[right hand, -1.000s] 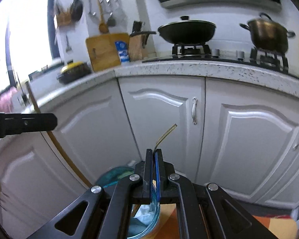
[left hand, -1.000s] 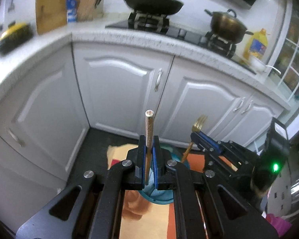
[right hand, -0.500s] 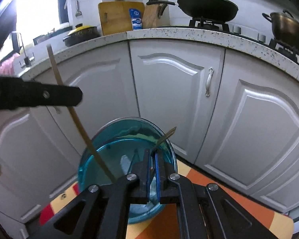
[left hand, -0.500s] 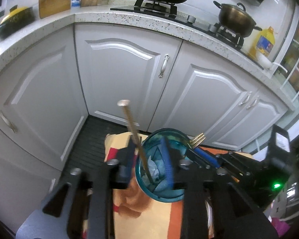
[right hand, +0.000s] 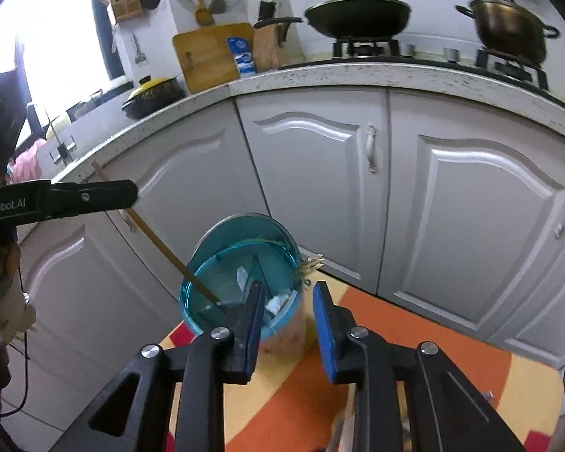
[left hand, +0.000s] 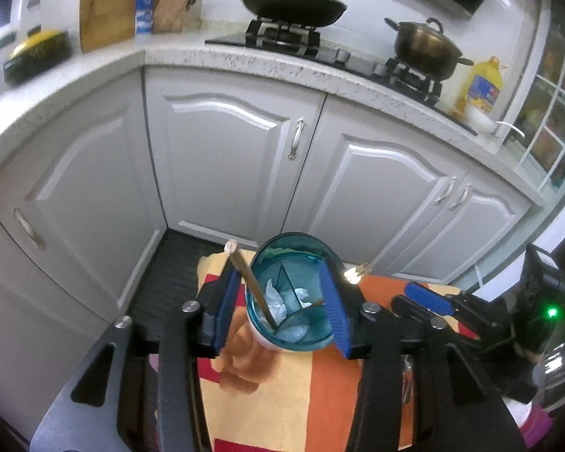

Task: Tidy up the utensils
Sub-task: 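Move both tools back over the remaining utensils on the cloth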

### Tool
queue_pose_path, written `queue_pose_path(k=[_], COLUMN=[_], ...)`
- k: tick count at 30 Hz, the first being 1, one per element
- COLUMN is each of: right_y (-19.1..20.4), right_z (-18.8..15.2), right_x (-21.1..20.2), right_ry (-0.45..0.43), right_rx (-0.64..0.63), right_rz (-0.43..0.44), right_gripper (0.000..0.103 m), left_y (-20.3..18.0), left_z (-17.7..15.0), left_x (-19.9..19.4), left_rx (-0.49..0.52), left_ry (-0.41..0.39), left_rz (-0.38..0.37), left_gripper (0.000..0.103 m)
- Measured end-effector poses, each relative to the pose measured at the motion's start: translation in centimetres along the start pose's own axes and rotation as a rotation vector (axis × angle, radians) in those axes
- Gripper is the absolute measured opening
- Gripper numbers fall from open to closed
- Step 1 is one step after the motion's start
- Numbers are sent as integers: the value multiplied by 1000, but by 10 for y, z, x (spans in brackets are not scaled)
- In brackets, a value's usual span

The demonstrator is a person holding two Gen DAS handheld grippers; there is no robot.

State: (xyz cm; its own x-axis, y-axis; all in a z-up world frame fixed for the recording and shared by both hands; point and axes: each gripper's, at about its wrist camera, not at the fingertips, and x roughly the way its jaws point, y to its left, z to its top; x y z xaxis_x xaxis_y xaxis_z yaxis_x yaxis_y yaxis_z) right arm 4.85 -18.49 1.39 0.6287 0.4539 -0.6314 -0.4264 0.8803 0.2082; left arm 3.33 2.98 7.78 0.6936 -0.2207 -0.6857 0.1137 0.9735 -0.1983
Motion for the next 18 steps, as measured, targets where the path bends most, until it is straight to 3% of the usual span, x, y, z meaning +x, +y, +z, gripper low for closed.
queue_pose_path(k=[3,18], right_y=[-9,-30], right_z=[-7,-50], right_x=[-21,-86], right_ry=[-9,-8], right_rx=[28,85], right_rz=[-17,-112], right_gripper=[27,34], left_y=[-11,-86], left_z=[-6,-48], left_x=[-12,-10], left_rx=[19,135], left_ry=[-36,-32], left_rz=[-9,-20], left_gripper=[66,66])
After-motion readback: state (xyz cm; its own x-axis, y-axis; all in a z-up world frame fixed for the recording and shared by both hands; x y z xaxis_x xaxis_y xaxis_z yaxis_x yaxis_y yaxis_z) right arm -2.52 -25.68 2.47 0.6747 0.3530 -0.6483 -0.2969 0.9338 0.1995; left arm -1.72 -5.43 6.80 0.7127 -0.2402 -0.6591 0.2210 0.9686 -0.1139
